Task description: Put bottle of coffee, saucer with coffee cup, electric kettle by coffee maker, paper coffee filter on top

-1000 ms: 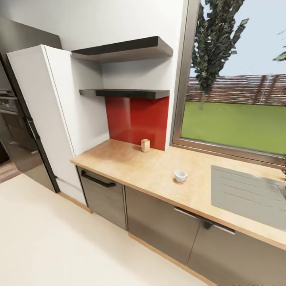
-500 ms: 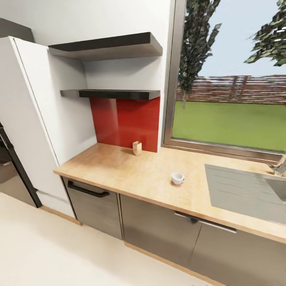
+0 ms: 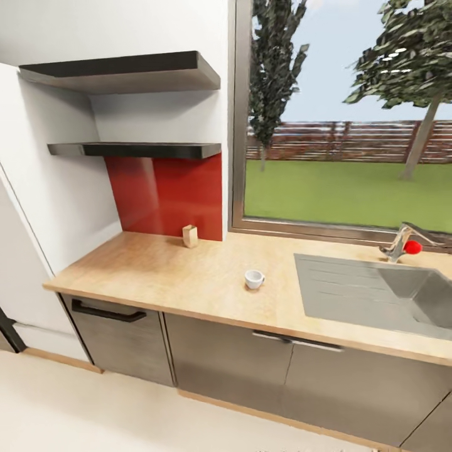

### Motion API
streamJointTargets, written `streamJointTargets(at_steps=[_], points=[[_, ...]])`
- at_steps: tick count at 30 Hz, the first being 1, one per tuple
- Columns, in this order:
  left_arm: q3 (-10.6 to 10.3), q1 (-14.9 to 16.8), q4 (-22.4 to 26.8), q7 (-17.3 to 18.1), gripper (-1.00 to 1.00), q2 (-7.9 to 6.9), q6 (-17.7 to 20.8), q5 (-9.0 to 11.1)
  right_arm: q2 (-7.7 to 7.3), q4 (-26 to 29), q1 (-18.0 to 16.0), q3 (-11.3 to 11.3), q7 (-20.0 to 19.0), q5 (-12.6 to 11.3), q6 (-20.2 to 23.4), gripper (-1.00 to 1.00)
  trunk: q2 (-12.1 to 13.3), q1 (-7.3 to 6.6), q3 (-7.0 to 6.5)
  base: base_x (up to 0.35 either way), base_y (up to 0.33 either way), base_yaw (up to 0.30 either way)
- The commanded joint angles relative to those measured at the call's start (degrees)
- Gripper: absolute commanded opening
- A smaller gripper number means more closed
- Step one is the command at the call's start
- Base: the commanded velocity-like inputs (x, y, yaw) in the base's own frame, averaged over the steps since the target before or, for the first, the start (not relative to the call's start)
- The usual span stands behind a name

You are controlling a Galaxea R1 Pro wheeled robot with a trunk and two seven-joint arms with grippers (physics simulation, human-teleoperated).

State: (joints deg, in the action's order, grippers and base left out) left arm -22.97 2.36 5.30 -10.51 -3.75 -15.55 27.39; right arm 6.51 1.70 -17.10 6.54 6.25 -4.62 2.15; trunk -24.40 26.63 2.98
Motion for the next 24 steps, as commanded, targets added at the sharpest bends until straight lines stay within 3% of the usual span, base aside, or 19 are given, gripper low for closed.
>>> streamJointTargets(at_steps=[1,6,24], points=[[-0.5,0.0,0.1,-0.3,1.00,-0.01,-0.1,0.4,0.01,0.1,0.0,0.5,0.2,-0.5,0.2,1.00,-0.1,0.03,0.13,0.000,0.000,-0.297],[-0.5,0.0,0.1,-0.2,1.00,-0.03,-0.1,0.4,0.07,0.1,0.0,0.6,0.2,-0.5,0.2,1.00,-0.1,0.03,0.13,0.034,0.173,-0.297],[-0.5,0.0,0.1,-0.3,1.00,0.05,-0.1,0.4,0.08,0.1,0.0,0.6,0.3,-0.5,0.3,1.00,-0.1,0.03,0.09,0.067,0.295,-0.296]])
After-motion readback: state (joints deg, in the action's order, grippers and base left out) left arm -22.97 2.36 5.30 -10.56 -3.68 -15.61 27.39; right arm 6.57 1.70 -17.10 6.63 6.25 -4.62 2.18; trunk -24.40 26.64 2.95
